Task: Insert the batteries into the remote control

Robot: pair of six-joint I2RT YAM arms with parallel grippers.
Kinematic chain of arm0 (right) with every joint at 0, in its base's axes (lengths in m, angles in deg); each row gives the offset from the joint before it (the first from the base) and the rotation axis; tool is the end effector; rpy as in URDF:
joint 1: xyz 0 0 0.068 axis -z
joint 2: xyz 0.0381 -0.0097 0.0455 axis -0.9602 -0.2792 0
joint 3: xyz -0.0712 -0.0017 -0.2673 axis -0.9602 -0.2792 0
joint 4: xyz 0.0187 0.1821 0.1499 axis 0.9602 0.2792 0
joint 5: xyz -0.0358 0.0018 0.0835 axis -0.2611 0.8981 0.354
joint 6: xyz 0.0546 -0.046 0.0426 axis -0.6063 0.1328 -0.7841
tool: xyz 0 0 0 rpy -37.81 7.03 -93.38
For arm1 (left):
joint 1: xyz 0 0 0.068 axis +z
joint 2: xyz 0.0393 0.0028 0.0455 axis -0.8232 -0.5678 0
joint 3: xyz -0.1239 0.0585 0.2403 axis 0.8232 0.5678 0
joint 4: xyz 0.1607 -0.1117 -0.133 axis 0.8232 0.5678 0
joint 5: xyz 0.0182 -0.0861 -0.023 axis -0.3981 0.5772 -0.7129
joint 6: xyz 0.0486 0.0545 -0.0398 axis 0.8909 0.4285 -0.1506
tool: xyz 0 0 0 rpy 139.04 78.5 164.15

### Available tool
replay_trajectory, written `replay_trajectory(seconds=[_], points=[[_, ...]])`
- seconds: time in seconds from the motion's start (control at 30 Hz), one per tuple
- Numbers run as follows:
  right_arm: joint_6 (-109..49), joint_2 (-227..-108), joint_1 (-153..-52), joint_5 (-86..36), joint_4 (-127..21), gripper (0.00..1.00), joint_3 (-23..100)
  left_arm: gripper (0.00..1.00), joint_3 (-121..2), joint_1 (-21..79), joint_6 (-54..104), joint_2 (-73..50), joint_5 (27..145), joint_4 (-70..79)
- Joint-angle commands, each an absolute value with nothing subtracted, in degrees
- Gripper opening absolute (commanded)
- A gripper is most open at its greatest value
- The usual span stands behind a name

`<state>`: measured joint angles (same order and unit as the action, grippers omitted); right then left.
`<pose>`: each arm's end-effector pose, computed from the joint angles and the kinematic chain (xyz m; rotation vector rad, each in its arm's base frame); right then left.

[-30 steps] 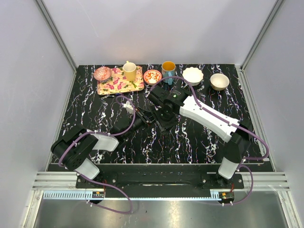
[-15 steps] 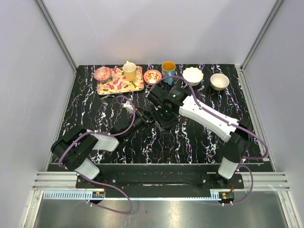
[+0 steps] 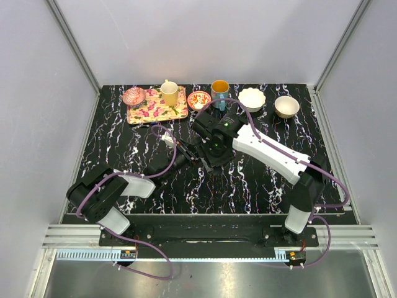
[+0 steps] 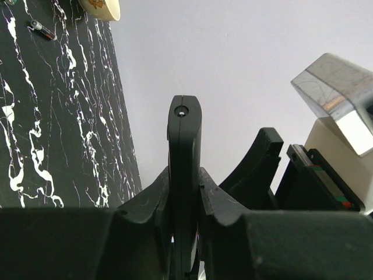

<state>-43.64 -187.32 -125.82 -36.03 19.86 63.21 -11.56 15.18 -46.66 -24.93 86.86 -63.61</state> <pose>0.2061 0.2578 0.2914 -0.7818 2.7827 0.1679 0.2264 -0.2066 0.2242 -0.4971 1.7077 -1.7898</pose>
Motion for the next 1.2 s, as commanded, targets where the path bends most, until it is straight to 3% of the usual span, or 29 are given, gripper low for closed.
replay_trajectory(seconds=[0.0,0.1,0.43,0.6,0.7,0.93,1.17], points=[[-44.0,-187.9,-125.9,-38.0,20.5,0.68,66.6,0.00,-12.3,14.7,-47.6,-25.5,86.9,-70.0],[-44.0,-187.9,-126.0,-37.7,20.1,0.80,67.3,0.00,-12.5,14.7,-47.6,-25.7,86.9,-70.0],[-45.2,-187.8,-125.9,-38.6,19.7,0.93,71.8,0.00,-12.4,14.7,-47.5,-26.2,87.0,-70.3],[-46.9,-181.3,-124.2,-40.3,18.1,1.00,73.8,0.00,-12.4,15.1,-47.9,-26.9,87.4,-70.5],[-48.8,-174.8,-120.7,-38.8,12.7,1.00,68.1,0.00,-12.5,15.5,-47.9,-26.6,88.1,-70.4],[-59.3,-154.9,-109.7,-27.4,-15.5,1.00,34.3,0.00,-11.4,17.3,-49.7,-25.7,93.1,-72.4],[-64.7,-148.5,-104.9,-5.9,-41.1,1.00,17.8,0.00,-9.0,19.4,-52.0,-24.7,101.1,-74.7]])
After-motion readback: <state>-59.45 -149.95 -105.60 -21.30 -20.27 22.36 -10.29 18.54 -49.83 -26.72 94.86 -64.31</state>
